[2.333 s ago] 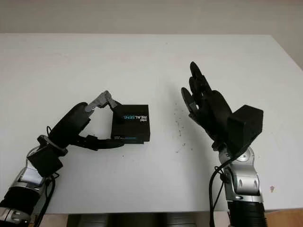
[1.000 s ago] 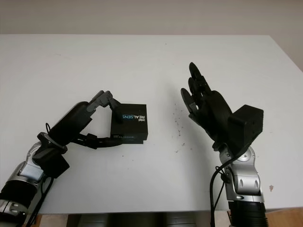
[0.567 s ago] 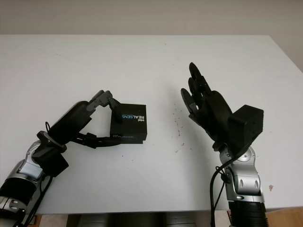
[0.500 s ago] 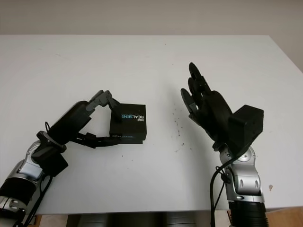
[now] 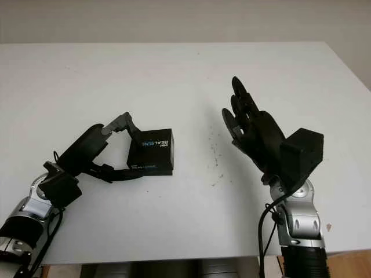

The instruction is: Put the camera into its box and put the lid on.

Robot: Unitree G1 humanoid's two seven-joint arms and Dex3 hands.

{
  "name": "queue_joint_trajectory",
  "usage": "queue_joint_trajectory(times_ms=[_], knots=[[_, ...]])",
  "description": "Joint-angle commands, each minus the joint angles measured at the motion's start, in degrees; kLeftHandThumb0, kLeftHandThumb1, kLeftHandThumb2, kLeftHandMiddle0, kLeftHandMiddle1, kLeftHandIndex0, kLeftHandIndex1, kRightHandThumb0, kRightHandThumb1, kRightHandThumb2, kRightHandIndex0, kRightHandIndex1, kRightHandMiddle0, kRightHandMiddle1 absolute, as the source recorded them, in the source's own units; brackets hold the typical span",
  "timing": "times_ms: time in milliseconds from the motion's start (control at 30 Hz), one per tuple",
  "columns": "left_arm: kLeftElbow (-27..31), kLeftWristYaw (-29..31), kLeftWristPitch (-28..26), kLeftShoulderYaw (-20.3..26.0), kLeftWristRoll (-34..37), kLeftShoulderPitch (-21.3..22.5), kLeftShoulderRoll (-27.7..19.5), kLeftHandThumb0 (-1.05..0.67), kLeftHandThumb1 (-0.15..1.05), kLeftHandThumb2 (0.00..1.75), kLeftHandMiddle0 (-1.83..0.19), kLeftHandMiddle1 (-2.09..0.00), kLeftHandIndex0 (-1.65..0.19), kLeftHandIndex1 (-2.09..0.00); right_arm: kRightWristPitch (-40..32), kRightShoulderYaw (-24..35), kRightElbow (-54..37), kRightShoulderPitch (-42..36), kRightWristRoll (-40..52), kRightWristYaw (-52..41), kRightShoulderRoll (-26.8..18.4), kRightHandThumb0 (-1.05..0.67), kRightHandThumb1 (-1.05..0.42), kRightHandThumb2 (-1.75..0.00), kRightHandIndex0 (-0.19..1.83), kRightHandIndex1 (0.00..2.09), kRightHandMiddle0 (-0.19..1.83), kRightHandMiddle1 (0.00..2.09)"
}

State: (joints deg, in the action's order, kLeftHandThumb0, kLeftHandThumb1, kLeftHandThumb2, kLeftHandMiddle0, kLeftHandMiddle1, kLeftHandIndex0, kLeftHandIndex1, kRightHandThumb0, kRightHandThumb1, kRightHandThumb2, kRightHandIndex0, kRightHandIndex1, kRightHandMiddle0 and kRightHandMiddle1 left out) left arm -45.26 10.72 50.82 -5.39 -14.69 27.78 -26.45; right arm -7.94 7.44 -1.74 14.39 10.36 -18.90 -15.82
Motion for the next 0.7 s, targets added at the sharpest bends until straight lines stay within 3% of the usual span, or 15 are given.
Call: queue_joint_trajectory(times_ms=[0,233,333,367,400,433,467,567,667], knots=[[-1.4,-0.9,-0.8,0.7,-0.7,-0.5,-2.1,-0.23,0.86,0.82,-0.4,-2.09,-0.34,-1.99,0.2,0.3,-0.2,0.4,0.0,0.2,-0.5,-0.77,-1.05,-0.43,-0.12,0.06,-0.12,0.06],[-1.2,-3.2,-0.9,0.6,-2.6,-1.4,-2.5,-0.24,0.87,0.81,-0.39,-2.09,-0.35,-2.0,0.5,0.2,0.0,0.6,-0.1,0.2,-0.5,-0.77,-1.05,-0.43,-0.12,0.06,-0.11,0.06],[0.2,-4.6,-1.1,0.2,-4.7,-2.0,-3.1,-0.26,0.91,0.71,-0.29,-2.06,-0.28,-1.84,0.4,0.1,0.0,0.7,-0.4,0.6,-0.4,-0.77,-1.05,-0.43,-0.11,0.06,-0.11,0.06],[2.3,-4.8,-2.4,-0.1,-6.3,-2.5,-3.7,-0.27,0.93,0.67,-0.19,-1.73,-0.22,-1.65,0.6,0.1,0.1,0.6,-0.4,0.8,-0.1,-0.77,-1.05,-0.42,-0.11,0.06,-0.1,0.06],[3.9,-4.9,-3.5,-0.4,-7.5,-2.9,-4.0,-0.29,0.95,0.6,-0.21,-1.21,-0.2,-1.39,0.8,0.1,0.1,0.6,-0.4,1.0,0.0,-0.76,-1.05,-0.42,-0.11,0.06,-0.1,0.06],[6.6,-3.9,-5.2,-0.8,-8.6,-3.5,-4.6,-0.3,0.99,0.53,-0.26,-0.85,-0.21,-1.25,0.7,0.0,0.0,0.5,-0.6,1.3,0.0,-0.76,-1.05,-0.42,-0.1,0.06,-0.1,0.07],[8.8,-3.2,-6.6,-1.1,-9.1,-3.9,-5.0,-0.33,1.02,0.43,-0.24,-0.42,-0.21,-0.83,0.6,-0.1,-0.1,0.4,-0.8,1.5,0.0,-0.75,-1.05,-0.42,-0.1,0.07,-0.09,0.07],[15.0,0.5,-10.0,-2.1,-9.3,-5.2,-6.0,-0.45,1.04,0.36,-0.1,-0.07,-0.23,-0.23,0.7,-0.2,-0.1,0.2,-0.6,1.5,0.1,-0.75,-1.05,-0.42,-0.09,0.07,-0.09,0.07],[22.5,6.5,-15.6,-2.9,-7.9,-6.7,-6.9,-0.56,1.05,0.4,0.06,-0.02,-0.13,-0.08,0.8,-0.2,-0.4,-0.1,-0.6,1.6,0.2,-0.75,-1.05,-0.42,-0.1,0.06,-0.09,0.06]])
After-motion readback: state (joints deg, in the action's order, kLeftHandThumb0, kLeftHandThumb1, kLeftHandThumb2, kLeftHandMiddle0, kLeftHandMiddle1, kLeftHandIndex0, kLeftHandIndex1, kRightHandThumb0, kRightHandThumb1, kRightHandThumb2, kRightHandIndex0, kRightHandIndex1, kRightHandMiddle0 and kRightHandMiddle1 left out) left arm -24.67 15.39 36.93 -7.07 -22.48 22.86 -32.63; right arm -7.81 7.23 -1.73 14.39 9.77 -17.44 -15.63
